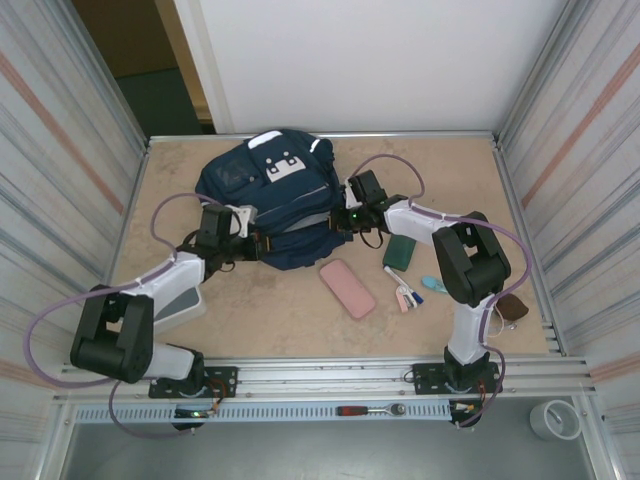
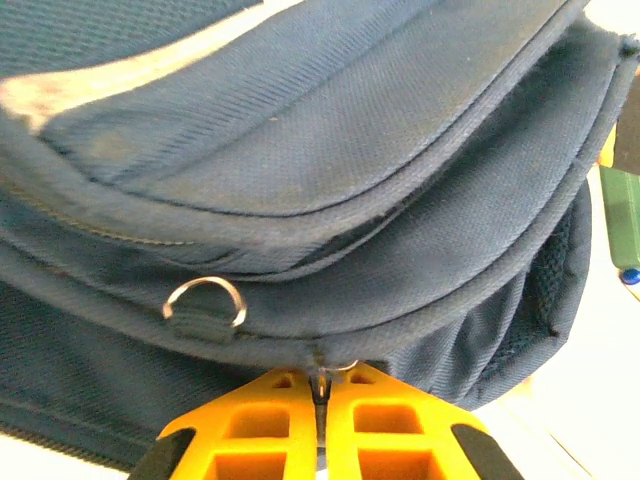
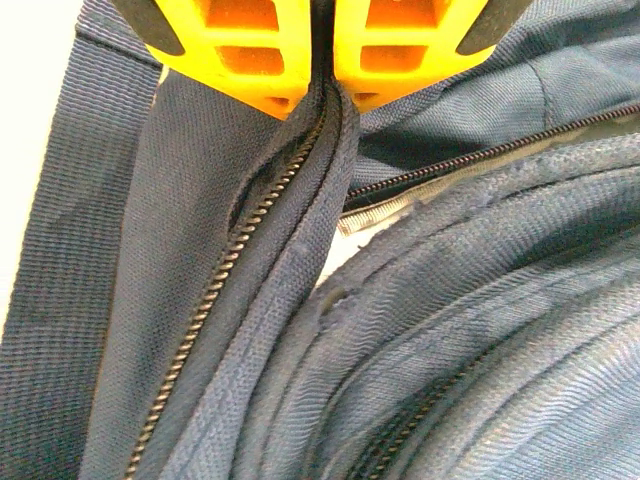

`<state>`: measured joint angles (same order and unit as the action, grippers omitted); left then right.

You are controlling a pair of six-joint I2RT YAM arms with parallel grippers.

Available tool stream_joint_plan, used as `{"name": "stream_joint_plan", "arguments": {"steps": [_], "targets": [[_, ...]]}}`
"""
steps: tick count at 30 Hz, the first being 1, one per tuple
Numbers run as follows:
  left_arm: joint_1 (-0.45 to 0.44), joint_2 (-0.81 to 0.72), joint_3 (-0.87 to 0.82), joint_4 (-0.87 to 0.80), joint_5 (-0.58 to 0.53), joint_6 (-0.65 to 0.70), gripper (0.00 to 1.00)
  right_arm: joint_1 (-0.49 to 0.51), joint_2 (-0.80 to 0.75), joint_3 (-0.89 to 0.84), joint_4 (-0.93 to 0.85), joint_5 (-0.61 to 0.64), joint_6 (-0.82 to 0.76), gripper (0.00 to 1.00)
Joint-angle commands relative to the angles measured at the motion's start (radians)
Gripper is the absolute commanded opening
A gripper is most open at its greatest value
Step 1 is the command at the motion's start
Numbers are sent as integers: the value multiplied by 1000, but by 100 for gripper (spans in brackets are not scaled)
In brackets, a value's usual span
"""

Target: Pack books, pencil case, and school supplies into a backpack

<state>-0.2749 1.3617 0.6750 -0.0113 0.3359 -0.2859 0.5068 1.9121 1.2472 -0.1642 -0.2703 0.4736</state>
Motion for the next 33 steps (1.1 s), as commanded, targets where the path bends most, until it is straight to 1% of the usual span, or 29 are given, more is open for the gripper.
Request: {"name": "stream_joint_plan", "arguments": {"steps": [1,3,6,10,15,20,24,28,30,33], "targets": [[9,-54,9,-59,-160,35,0,-46,-46,-19,-28,67,-50,0],[11,-57,13,-88,-213,43,0,-58,-56,-22,-36,79,-60,0],[19,-48,22,-111,-250,47,0,-72,-62,-22,-41,80,-64,0],[52,-18,36,-105,-253,32,0,-80,-67,-20,-41,69,-70,0],[114,45,75,-97,-244,9,0,-88,-77,-23,-32,42,-82,0],[188,101,98,-61,-201,-33,0,-94,-84,-28,-32,39,-96,0],[223,121,114,-42,-193,-43,0,-97,-84,-37,-33,45,-105,0],[263,150,139,-32,-160,-49,0,-99,-84,-45,-35,45,-113,0],[270,160,149,-32,-132,-44,0,-99,-85,-46,-39,46,-120,0],[265,139,132,3,-31,-35,0,-92,-88,-40,-56,34,-150,0]]}}
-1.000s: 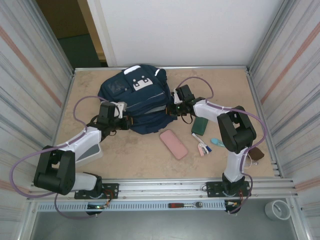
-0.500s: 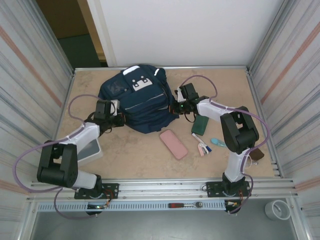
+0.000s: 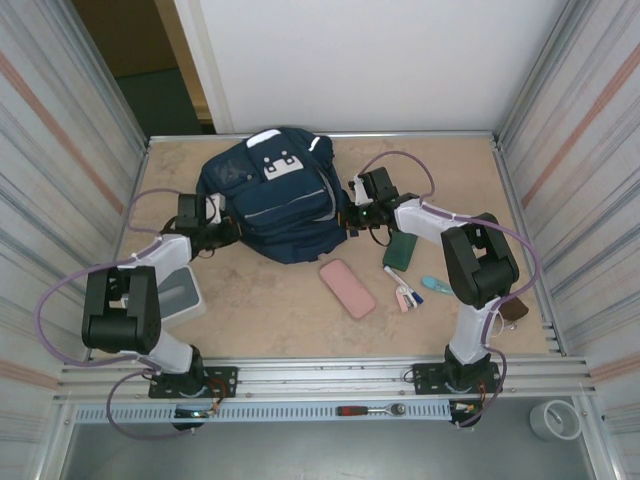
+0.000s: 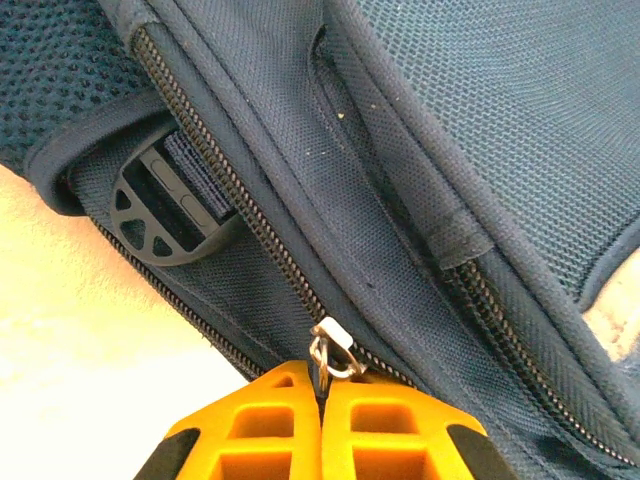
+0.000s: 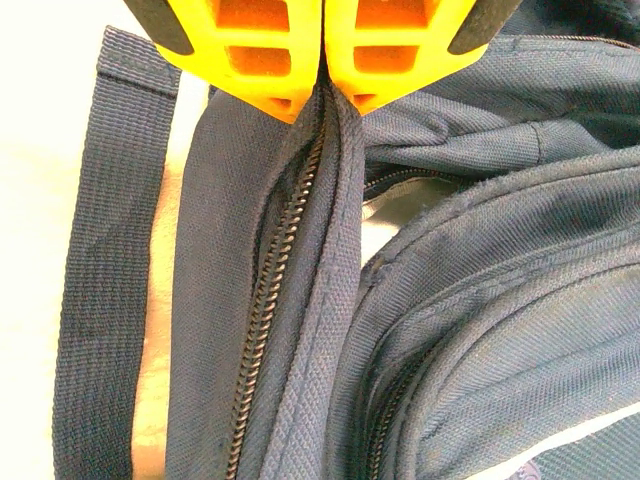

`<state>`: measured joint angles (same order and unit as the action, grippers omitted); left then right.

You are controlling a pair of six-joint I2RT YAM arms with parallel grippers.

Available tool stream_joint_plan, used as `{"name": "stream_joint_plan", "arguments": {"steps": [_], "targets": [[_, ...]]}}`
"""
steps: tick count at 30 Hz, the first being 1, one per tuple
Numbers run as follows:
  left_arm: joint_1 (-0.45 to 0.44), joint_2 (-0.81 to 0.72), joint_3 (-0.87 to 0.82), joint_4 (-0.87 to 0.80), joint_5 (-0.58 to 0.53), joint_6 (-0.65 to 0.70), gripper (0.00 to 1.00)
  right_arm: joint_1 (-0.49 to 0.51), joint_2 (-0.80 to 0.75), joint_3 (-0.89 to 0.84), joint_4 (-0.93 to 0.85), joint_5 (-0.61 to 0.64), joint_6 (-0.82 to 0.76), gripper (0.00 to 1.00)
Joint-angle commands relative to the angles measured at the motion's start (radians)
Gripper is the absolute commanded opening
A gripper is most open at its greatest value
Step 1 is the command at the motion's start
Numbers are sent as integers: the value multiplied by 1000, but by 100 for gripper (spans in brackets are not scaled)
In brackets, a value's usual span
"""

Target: Pack books, pencil case, and school supplies into a backpack

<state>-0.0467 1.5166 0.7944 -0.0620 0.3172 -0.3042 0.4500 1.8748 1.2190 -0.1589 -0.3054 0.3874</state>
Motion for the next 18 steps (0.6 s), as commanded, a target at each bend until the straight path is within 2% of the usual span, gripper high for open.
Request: {"name": "stream_joint_plan", "arguments": {"steps": [1,4,5,8,12,15,18], "targets": [[30,-33,-4,80,22,-20,0,-28,-55,-11,-60,65,-79,1],[-8,-94,-26,80,59,11,0,12,-83,-3,-61,77,-141,22],[-21,-115,-22,62,58,29,0,32,-98,3,-64,108,-174,29],[-31,-163,-30,40,57,38,0,106,-145,27,-76,264,-282,44],[-32,-185,-37,32,59,44,0,201,-167,52,-51,426,-402,54],[-32,-178,-37,31,68,42,0,272,-165,63,-11,460,-482,57],[-33,-171,-39,37,77,39,0,335,-142,85,16,443,-566,60]]}}
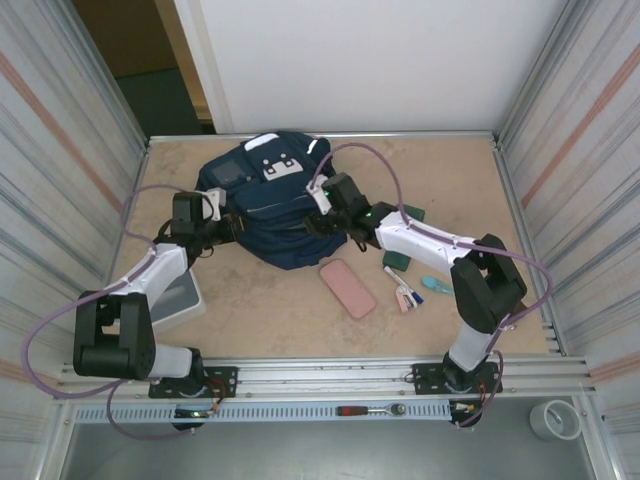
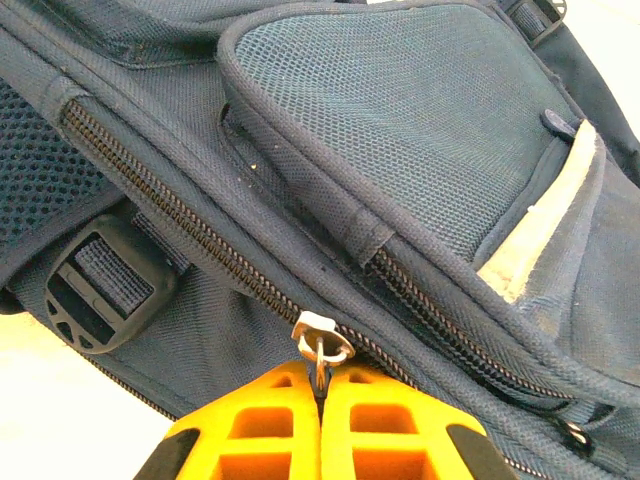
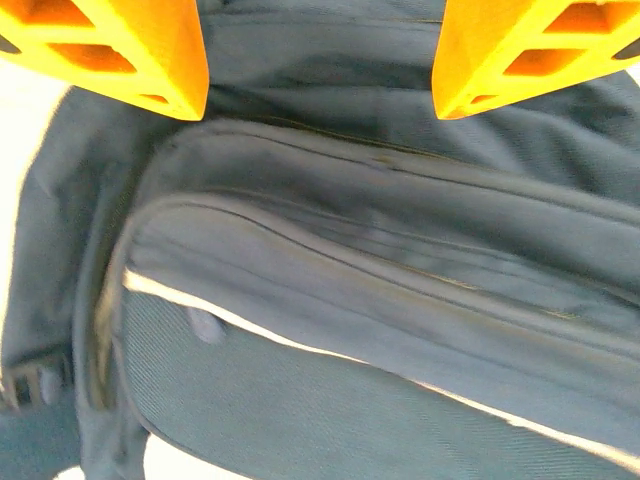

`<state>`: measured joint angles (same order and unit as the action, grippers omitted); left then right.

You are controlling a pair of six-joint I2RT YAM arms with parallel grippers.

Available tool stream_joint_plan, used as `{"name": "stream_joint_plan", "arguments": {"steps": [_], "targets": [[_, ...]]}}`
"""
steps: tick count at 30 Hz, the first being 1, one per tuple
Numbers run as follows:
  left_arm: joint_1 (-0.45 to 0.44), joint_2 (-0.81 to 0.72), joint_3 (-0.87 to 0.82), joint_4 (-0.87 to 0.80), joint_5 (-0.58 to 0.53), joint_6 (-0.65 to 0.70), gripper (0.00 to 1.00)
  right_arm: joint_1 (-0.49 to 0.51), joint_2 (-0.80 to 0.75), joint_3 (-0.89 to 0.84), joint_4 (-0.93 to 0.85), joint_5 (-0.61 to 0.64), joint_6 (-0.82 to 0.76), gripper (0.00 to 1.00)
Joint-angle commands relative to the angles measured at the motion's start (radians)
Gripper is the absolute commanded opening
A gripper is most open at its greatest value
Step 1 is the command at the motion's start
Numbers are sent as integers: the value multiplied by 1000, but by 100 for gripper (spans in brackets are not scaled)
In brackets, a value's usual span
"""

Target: Pack books, pencil case, and school supplies into a backpack

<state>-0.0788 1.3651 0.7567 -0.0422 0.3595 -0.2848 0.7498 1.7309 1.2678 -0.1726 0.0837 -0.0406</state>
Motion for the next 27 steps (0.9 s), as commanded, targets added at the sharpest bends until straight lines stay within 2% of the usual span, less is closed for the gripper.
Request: {"name": "stream_joint_plan", "arguments": {"steps": [1,8,14,17,22,26,27], "targets": [[0,-18,-2,18,34,18,0,56,17,51,31,46,-169,61],[0,-22,1,9,37,19,0,154,155,194,-10,33,-302,62],[0,-21,3,3,35,23,0,186,230,272,-34,37,-335,58],[-1,-20,1,4,34,22,0,189,253,296,-35,54,-337,48],[0,-20,-1,6,27,21,0,189,258,306,-29,85,-337,16],[0,-24,-1,-9,-12,19,0,187,222,272,-4,124,-338,0],[1,-26,1,-17,-32,21,0,185,207,258,7,138,-338,0]]}}
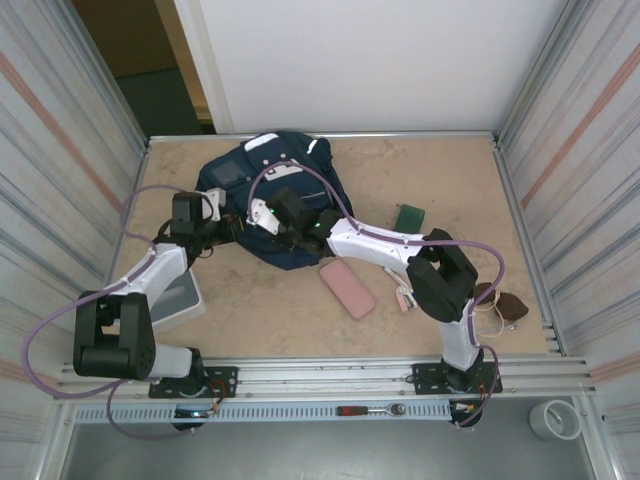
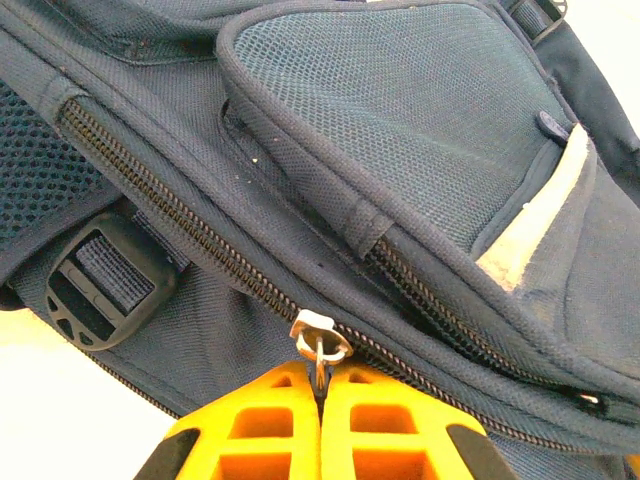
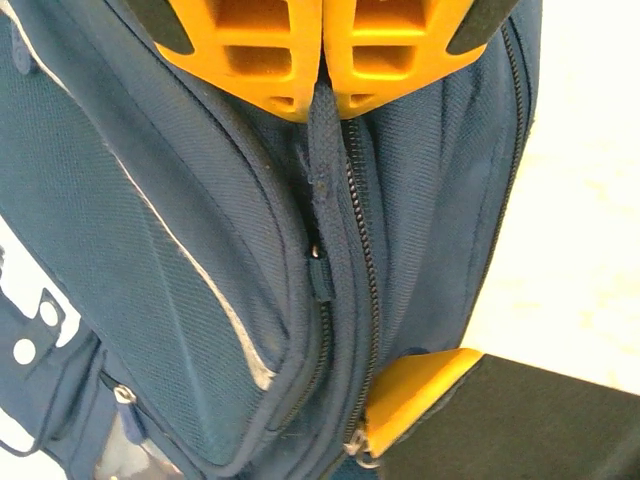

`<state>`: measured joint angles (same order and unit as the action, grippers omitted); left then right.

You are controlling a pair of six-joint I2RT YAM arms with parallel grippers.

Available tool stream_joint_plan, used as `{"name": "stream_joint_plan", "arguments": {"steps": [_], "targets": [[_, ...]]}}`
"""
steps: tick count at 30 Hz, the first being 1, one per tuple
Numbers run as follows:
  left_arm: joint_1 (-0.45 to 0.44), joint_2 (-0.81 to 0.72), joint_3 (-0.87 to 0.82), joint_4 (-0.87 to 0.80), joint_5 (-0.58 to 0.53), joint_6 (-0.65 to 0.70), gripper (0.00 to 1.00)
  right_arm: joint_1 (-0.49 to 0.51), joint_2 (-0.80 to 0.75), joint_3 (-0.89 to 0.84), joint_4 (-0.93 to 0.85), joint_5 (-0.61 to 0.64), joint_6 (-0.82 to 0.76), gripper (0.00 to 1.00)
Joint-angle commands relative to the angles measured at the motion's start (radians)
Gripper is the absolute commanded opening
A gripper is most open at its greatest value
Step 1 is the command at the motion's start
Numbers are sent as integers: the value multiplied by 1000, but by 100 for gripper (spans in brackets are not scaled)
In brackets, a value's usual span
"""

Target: Pack books, pencil case, and school supplies into a backpack

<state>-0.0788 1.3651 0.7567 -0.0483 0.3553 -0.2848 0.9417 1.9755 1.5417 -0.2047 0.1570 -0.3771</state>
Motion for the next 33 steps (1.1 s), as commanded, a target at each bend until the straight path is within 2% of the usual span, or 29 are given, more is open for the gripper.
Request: {"name": "stream_joint_plan", "arguments": {"steps": [1,8,14,23,25,29,33], "targets": [[3,-26,1,-18,-48,21,0,-10,-54,-32,48,77,-1,0],[72,8,1,-14,-89,-10,0,-43,-135,-93,68,109,20,0],[142,114,26,30,-48,-62,0,-58,-182,-124,94,81,36,0],[183,244,87,77,-27,-110,2,-69,-210,-126,99,26,71,0],[183,229,81,79,-20,-110,9,-69,-204,-113,98,15,83,0],[183,102,22,101,8,-95,41,-69,-177,-42,52,17,102,0],[180,-105,-47,121,46,-22,56,-73,-148,52,-2,34,112,4]]}}
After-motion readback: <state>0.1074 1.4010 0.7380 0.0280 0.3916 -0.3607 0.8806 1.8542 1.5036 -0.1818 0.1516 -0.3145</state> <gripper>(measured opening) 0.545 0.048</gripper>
